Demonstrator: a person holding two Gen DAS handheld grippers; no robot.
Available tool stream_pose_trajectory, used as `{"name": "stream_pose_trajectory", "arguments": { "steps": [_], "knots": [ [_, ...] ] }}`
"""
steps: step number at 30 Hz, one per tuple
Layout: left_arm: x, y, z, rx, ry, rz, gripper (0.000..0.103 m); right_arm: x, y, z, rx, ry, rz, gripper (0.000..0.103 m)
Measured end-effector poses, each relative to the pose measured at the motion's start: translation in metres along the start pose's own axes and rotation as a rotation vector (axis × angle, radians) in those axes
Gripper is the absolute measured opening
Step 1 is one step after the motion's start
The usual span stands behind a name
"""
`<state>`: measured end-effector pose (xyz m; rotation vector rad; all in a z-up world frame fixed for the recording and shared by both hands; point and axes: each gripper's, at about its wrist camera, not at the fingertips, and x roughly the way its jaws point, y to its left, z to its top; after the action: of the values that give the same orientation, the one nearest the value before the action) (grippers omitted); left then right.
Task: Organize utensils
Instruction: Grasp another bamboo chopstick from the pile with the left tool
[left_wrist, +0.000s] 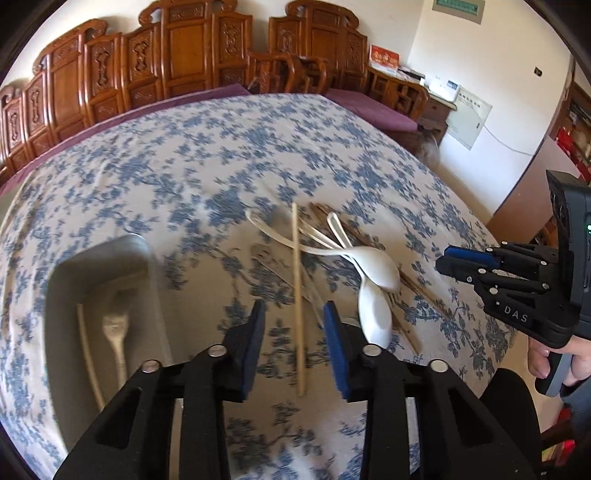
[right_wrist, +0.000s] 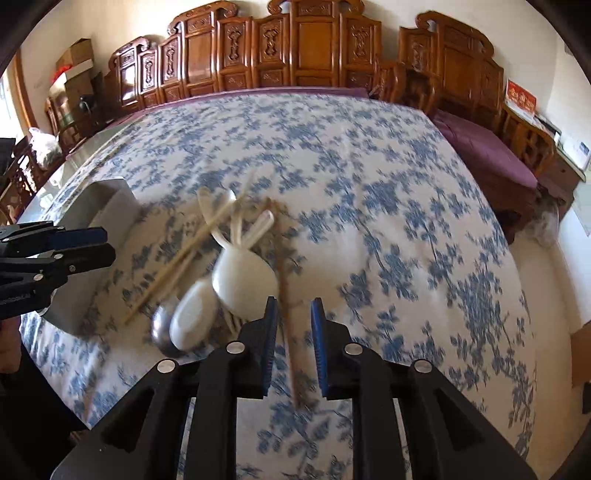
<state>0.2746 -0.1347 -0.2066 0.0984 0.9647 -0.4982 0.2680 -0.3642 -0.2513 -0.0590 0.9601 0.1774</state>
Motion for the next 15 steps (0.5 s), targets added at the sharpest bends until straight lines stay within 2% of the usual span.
{"name": "stream_pose_trajectory", "arguments": {
  "steps": [5,15],
  "knots": [
    [0.021,-0.007,-0.001,-0.011,0.043,-0.017,0.021,0.008,-0.012,-0.005,0.035,0.027,0.017,0.021],
    [0.048,-0.003,-0.006,-0.036,0.097,0.029,0.012,0.018,-0.004,-0.011,0.013,0.059,0.028,0.021]
  ]
}}
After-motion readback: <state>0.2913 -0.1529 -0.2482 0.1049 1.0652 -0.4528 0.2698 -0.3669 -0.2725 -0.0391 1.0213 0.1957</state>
